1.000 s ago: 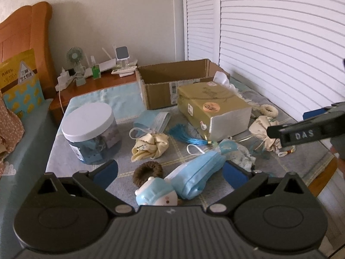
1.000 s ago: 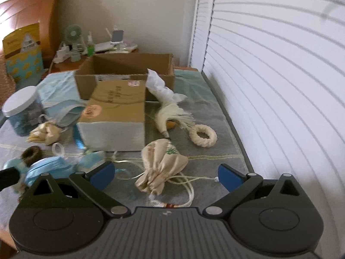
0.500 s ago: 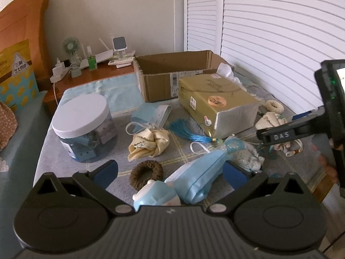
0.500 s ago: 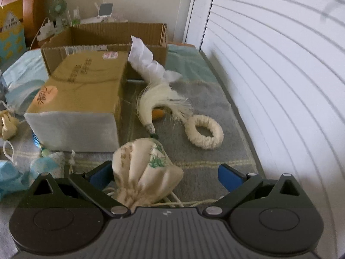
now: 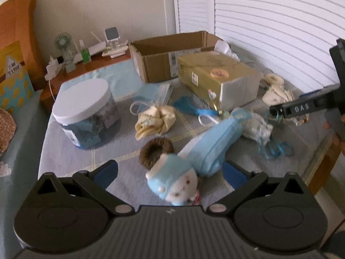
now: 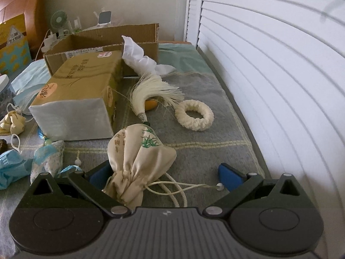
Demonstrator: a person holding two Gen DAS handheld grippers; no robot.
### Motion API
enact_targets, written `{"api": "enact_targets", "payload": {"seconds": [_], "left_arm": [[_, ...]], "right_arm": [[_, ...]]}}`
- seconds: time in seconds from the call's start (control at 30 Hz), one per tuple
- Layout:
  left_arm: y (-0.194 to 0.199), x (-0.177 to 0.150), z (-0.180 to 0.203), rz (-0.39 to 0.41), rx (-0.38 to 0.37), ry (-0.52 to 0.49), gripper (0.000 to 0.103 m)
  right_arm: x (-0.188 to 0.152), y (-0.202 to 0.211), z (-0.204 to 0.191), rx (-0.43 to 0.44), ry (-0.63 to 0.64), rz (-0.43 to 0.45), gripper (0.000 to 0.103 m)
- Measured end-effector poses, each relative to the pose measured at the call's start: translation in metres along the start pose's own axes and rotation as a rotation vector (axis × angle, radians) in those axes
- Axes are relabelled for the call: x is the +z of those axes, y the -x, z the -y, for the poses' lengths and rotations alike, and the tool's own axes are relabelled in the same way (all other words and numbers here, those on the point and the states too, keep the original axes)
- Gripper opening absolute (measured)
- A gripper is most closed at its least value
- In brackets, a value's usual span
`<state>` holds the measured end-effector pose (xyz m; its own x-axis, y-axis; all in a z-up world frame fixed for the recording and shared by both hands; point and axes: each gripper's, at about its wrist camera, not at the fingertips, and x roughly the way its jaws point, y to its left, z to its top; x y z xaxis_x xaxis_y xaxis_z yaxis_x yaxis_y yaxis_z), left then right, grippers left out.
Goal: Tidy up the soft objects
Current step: 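Grasp the cream drawstring pouch with the right tool while the left tool grasps the blue mask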
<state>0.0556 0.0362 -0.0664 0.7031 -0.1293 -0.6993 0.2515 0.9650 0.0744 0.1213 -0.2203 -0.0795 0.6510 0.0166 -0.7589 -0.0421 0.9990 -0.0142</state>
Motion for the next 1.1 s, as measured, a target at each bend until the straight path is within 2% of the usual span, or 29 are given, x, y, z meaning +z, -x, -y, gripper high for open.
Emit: {"api": "enact_targets", "payload": {"seconds": [0.13, 0.27, 0.43, 0.7, 0.77, 0.97, 1.03, 1.1], "left_arm": [[-0.002, -0.008, -0.003, -0.016, -0.015, 0.007, 0.098], [-0.001, -0.012, -0.005, -0.012, -0.038, -0.001, 0.081], [-0.004, -0.012, -0.008, -0.004, -0.048, -0.009, 0.068], [-0.005, -0.013, -0.008, -0.012, -0.067, -0.022, 0.068], [-0.002, -0.013, -0.009, -0.011, -0.065, -0.024, 0.068], [0.011, -0.008, -0.010, 0.007, -0.075, -0.045, 0.068], [0.014, -0.004, -0.009, 0.018, -0.091, -0.052, 0.068], [0.015, 0.000, -0.007, 0.025, -0.103, -0.068, 0.068]], "right_arm": [[-0.001, 0.000, 0.000, -0.003, -0.005, 0.003, 0.103], [-0.003, 0.001, 0.000, -0.003, -0.005, 0.012, 0.103], [-0.004, 0.002, 0.000, -0.002, -0.003, 0.018, 0.103], [0.003, 0.004, -0.009, -0.025, 0.048, 0.002, 0.101], [0.004, 0.006, -0.013, -0.014, 0.060, 0.005, 0.099], [0.009, 0.010, -0.022, 0.006, 0.100, 0.009, 0.077], [0.009, 0.010, -0.024, 0.015, 0.112, 0.006, 0.065], [0.009, 0.012, -0.025, 0.015, 0.122, 0.009, 0.063]]}}
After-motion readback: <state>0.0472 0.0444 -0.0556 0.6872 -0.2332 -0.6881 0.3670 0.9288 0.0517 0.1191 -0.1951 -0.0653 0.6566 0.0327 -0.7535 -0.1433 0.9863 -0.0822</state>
